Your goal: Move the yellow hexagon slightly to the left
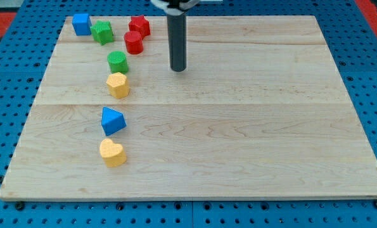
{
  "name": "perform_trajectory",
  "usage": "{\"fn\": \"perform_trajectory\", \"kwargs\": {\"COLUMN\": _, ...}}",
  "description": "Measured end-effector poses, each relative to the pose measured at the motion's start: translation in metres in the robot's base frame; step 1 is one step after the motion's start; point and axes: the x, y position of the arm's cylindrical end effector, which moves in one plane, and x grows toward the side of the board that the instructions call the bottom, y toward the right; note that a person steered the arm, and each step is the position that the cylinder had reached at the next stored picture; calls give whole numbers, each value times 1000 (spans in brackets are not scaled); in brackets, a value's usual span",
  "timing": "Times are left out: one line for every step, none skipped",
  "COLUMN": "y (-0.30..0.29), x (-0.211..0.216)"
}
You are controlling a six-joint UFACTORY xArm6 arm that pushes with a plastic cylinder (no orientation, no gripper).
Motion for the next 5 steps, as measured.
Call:
{"fn": "perform_trajectory", "kwargs": {"y": -35, "x": 24}}
{"fn": "perform_trajectory", "kwargs": {"y": -58, "x": 30}}
{"fn": "perform_trajectory", "kwargs": {"y": -65, "x": 30}}
{"fn": "perform_trajectory", "kwargs": {"y": -80, "x": 30}}
{"fn": "perform_trajectory", "kwargs": {"y": -92, "x": 31}}
